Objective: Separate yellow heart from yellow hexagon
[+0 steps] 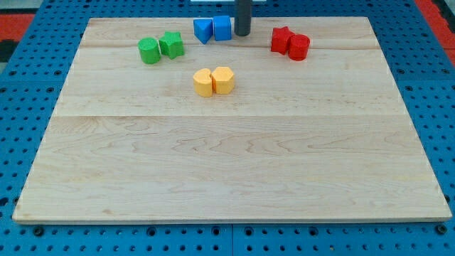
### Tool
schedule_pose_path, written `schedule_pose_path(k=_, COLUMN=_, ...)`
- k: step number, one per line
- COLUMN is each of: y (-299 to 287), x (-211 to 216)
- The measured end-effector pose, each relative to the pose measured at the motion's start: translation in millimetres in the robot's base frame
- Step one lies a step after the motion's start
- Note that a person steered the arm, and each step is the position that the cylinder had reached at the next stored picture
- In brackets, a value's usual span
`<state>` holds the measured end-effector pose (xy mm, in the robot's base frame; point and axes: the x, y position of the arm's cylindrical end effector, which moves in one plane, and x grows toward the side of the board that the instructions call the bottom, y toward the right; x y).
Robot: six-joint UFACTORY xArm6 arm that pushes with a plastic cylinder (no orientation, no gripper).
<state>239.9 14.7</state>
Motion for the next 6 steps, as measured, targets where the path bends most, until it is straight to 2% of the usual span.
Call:
schedule_pose_path(k=3, y=-28.7, x=91.2)
schedule_pose_path(k=5, y=-37.9, x=130.5)
schedule_pose_path(k=6, y=-48.9, x=130.7)
